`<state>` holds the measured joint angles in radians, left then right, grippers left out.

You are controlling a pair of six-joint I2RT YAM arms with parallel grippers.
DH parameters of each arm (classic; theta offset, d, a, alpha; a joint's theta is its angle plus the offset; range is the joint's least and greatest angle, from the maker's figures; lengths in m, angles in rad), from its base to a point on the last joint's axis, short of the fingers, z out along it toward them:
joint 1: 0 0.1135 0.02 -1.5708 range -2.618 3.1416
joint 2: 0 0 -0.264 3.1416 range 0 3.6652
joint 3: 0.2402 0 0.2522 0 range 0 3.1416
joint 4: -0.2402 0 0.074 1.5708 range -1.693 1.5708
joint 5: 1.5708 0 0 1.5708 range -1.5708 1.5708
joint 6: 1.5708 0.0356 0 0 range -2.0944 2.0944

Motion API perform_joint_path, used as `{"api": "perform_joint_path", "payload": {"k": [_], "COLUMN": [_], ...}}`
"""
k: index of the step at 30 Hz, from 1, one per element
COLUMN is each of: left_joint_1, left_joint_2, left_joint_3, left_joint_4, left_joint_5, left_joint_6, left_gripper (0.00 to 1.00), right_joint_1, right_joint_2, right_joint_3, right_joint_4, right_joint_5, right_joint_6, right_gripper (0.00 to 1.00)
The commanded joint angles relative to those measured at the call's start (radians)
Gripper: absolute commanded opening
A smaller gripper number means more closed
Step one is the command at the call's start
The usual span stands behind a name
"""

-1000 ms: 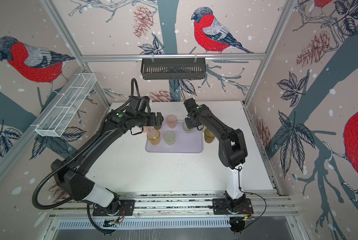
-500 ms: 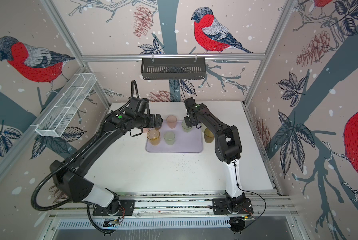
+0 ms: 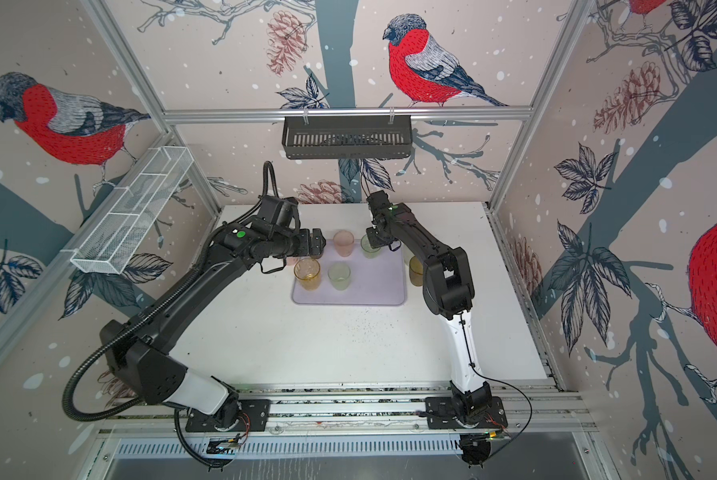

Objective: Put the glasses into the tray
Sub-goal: 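Lower the clear green glass onto the tray beside the pink glass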

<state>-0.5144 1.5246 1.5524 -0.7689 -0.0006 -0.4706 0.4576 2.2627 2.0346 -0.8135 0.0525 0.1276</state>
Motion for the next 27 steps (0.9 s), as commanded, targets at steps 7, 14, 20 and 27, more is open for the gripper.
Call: {"api": "perform_joint_path", "payload": {"k": [7,14,20,27], "left_joint_1": [0.004,0.003,0.003,0.002], "left_joint_2": [0.0,0.0,-0.002,-0.004], "left_joint_3": [0.007,0.008,0.015,0.015], "left_joint_4": [0.01,0.012,0.01,0.009], "left_joint_5": [-0.006,-0.007,-0.007,-0.002], "left_joint_6": [-0.011,-0.01,-0.003,-0.002], "left_gripper": [0.99,0.99,0.99,0.99], "right_joint_1": [-0.002,-0.004,-0.008,-0.009], "right_joint_2": [0.024,0.036,0.037,0.038], "right_joint_3": [0.027,0.037,0.032,0.032], "right_joint_4": [-0.002,0.001,0.004,0.007], "right_joint_5": [-0.02,-0.022,-0.015,-0.016], "right_joint_6": [-0.001,0.006,0.017,0.02], "right_gripper": [0.02,0.02,0.02,0.02]}}
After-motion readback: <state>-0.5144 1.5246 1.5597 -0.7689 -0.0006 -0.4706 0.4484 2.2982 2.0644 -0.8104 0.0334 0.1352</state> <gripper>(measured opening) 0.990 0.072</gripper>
